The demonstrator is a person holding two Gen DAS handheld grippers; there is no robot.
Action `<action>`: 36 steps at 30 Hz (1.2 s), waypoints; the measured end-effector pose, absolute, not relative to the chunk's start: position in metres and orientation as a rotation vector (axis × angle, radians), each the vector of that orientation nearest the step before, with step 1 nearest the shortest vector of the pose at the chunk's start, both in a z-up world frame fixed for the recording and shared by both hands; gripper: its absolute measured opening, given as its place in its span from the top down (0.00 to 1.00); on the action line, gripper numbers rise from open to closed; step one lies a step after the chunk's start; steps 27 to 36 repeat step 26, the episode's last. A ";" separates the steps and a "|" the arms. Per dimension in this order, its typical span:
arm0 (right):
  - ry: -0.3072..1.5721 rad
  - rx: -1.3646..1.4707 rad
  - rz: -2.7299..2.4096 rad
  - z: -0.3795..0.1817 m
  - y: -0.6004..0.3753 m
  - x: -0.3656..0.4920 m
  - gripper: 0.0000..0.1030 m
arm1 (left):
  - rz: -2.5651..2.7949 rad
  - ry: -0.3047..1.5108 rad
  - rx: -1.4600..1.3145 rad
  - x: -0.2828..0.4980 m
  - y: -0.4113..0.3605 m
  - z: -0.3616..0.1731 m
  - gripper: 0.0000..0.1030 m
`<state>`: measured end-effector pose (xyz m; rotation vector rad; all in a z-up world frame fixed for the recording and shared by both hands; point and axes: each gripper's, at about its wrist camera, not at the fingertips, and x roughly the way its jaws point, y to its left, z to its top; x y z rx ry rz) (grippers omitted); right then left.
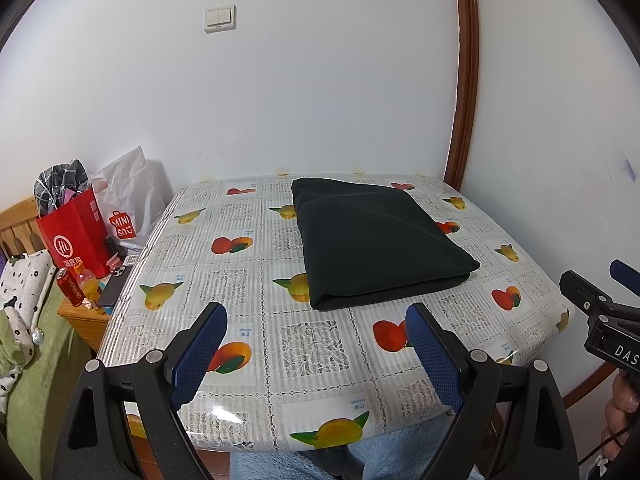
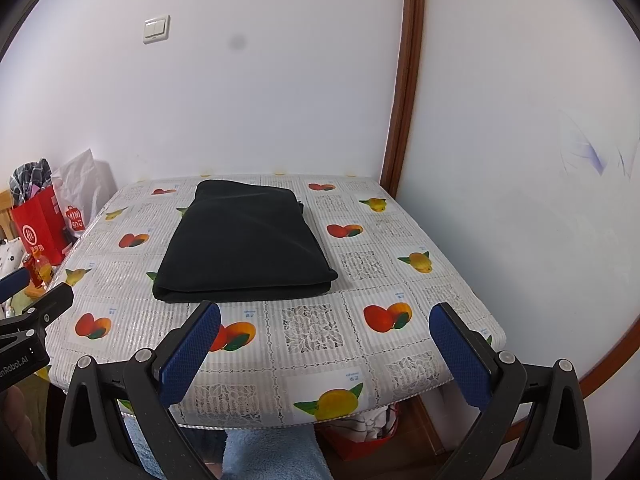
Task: Fold small clothes
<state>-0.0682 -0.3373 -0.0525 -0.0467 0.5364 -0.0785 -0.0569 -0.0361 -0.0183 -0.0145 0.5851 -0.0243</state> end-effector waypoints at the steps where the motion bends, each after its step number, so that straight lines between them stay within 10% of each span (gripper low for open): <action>1: 0.537 -0.046 -0.079 -0.052 -0.337 -0.068 0.00 | -0.024 0.585 -0.014 -0.057 -0.036 -0.018 0.12; 36: 0.533 -0.056 -0.077 -0.051 -0.334 -0.068 0.00 | -0.021 0.586 -0.015 -0.057 -0.033 -0.018 0.12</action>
